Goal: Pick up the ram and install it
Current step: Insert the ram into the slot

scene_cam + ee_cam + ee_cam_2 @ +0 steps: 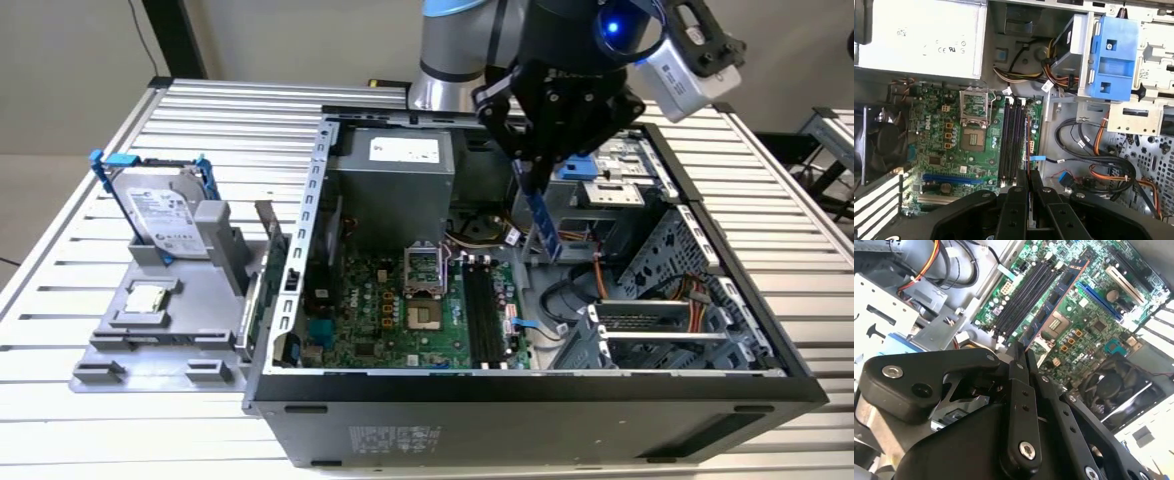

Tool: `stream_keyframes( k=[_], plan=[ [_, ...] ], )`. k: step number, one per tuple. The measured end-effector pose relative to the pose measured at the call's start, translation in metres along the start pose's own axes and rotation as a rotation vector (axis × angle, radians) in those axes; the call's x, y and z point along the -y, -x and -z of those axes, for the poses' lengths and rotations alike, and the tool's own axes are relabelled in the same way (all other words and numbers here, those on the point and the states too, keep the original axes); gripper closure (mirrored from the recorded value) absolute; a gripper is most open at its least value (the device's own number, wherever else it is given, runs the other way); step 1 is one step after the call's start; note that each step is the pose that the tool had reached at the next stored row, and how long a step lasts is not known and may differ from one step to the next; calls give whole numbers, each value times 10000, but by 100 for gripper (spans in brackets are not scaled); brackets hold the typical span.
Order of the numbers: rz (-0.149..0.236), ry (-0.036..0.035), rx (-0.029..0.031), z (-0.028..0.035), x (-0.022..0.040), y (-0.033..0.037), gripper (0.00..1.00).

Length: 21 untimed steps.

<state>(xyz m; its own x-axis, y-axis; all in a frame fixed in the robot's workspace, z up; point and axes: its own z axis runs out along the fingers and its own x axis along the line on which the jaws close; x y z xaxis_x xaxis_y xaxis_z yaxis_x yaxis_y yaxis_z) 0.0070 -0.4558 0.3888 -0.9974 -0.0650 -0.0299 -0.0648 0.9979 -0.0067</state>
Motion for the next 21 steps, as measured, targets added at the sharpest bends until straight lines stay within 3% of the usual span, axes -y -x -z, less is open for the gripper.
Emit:
stream_keyframes(
  k=[14,21],
  plan=[
    [-406,-12,-2,-14,5,142,100],
    [-687,-21,-5,-20,7,164,100]
  ],
)
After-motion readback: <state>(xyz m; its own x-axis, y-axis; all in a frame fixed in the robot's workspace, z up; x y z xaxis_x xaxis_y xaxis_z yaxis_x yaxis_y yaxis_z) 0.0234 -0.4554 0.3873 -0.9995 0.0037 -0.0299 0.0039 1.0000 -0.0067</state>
